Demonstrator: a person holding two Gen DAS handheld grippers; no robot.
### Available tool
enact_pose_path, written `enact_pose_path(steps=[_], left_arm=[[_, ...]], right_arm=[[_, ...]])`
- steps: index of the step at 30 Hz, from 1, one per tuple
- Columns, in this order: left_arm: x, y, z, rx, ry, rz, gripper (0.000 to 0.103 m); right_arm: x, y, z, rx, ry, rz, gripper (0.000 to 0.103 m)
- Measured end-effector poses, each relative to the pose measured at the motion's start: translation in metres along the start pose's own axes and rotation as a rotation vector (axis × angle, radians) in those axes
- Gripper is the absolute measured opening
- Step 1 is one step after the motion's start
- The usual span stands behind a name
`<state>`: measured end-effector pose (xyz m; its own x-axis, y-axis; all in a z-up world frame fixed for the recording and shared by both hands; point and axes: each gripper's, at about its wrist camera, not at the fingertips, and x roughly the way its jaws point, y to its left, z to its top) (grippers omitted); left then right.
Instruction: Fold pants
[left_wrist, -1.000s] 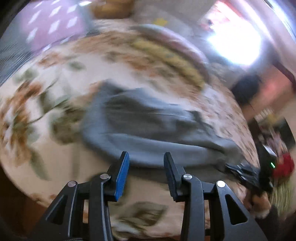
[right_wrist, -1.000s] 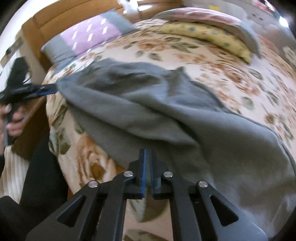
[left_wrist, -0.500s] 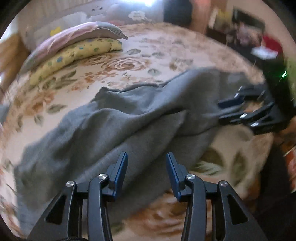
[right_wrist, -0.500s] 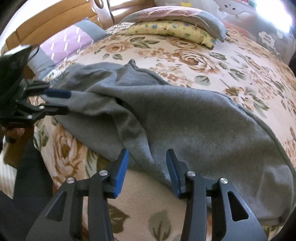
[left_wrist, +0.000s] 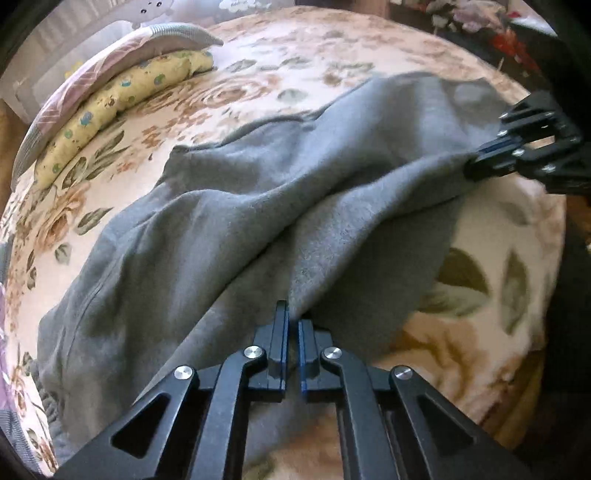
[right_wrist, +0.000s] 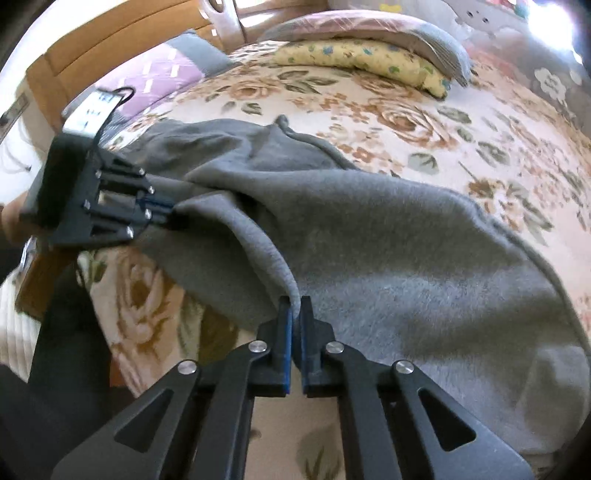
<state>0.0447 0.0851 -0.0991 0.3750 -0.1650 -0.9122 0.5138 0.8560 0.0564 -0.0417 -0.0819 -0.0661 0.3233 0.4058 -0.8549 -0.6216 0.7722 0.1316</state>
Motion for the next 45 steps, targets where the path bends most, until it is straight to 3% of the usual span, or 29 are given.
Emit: enact_pose_path(steps=[5,9,11,13,14,19,27,37,41,45], left_arm=[[0.003,-0.016,-0.021,0.047,0.046,-0.02,0.003],[-0.003,-0.01,-0.024,-0.025,0.035,-0.043,0.005],[-0.016,-0.01,-0.021,-0.044,0.003,-0.056,0.005],[-0.028,-0.014,-0.018,-0.049,-0.025,-0.082,0.006],[-0.032,-0.015,-0.017,-0.05,-0.035,-0.091,0.007],[-0.031,-0.015,-0.007,-0.096,-0.05,-0.106,0.009],[-0.027,0.013,-0.006,-0.276,-0.068,-0.109,0.015],[-0.022,0.004,0.008,-0.293,-0.079,-0.133,0.019],[-0.021,0.012,0.004,-0.359,-0.079,-0.129,0.02],[-0.032,0.02,-0.017,-0.522,-0.148,-0.171,0.027]], right_arm=[[0.007,-0.003,-0.014,-0.005,0.074,0.01,0.004],[0.016,0.002,-0.019,0.0,0.103,-0.055,0.01],[0.008,0.002,-0.02,0.027,0.074,-0.046,0.019],[-0.007,-0.002,-0.023,0.069,0.025,-0.033,0.053],[-0.013,-0.004,-0.025,0.086,0.0,-0.032,0.058],[-0.044,-0.024,-0.04,0.211,-0.1,-0.028,0.059],[-0.065,-0.065,-0.065,0.396,-0.153,-0.09,0.059],[-0.117,-0.132,-0.141,0.695,-0.221,-0.233,0.058],[-0.128,-0.139,-0.148,0.69,-0.223,-0.245,0.059],[-0.118,-0.131,-0.119,0.626,-0.232,-0.184,0.059]])
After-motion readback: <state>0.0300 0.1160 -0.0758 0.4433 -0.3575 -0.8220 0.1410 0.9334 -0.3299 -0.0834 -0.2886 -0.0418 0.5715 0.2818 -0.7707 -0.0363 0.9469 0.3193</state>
